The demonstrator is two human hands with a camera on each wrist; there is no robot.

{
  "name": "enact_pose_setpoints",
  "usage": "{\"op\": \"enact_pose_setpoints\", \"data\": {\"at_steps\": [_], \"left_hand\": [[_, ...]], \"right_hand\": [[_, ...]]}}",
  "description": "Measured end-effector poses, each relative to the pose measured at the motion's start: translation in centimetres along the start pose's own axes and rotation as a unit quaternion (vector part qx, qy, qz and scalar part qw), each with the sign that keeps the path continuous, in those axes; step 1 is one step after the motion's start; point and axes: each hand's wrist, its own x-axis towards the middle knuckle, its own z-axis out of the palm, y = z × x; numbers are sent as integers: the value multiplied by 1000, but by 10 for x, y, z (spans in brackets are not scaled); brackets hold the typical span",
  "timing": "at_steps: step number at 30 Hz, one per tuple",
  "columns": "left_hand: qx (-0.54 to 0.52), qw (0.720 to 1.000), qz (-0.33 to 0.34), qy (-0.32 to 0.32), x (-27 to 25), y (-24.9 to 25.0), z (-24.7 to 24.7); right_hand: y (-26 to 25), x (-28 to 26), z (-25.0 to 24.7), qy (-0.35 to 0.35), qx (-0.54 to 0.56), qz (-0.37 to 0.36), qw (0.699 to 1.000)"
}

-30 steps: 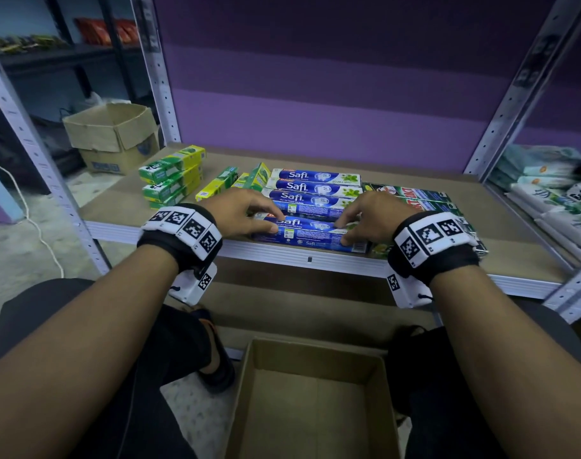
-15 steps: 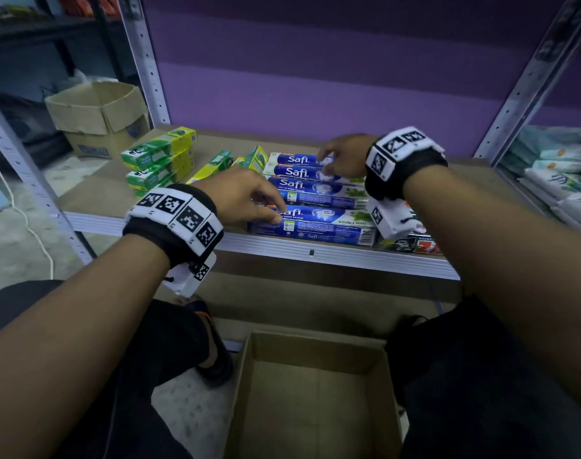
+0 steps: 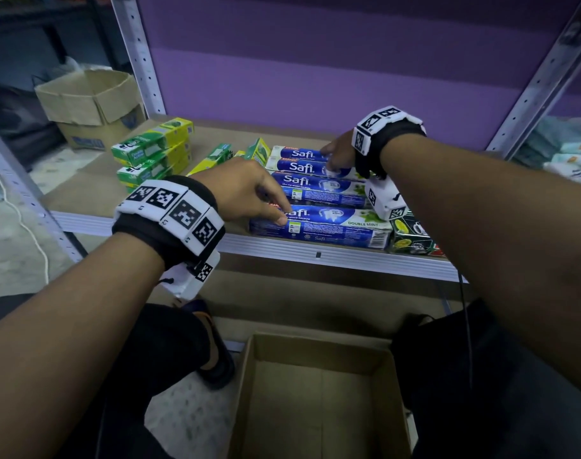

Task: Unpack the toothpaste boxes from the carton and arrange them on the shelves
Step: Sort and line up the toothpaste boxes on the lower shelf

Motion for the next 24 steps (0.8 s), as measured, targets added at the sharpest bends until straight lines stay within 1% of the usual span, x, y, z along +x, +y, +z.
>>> {"op": "enact_pose_setpoints", "data": {"at_steps": [3,9,13,16,21,24], "left_hand": [[2,1000,-9,-4,0,2,0],[5,1000,-11,-3,-1,3,-1],[2,1000,0,3,-1,1,1],[7,1000,9,6,0,0,1],[34,998,39,35,0,-1,3],[32,998,33,41,0,-2,3]], "right_hand": [[-5,-1,2,-19,-19,-1,1000],[-10,-3,4,-21,-71,11,997],[-9,-7,3,-17,-74,8,997],[-10,-12,1,-23,-57,3,998],[-14,-20,4,-22,-39,4,999],[-15,-23,4,-33,-31,11,999]]}}
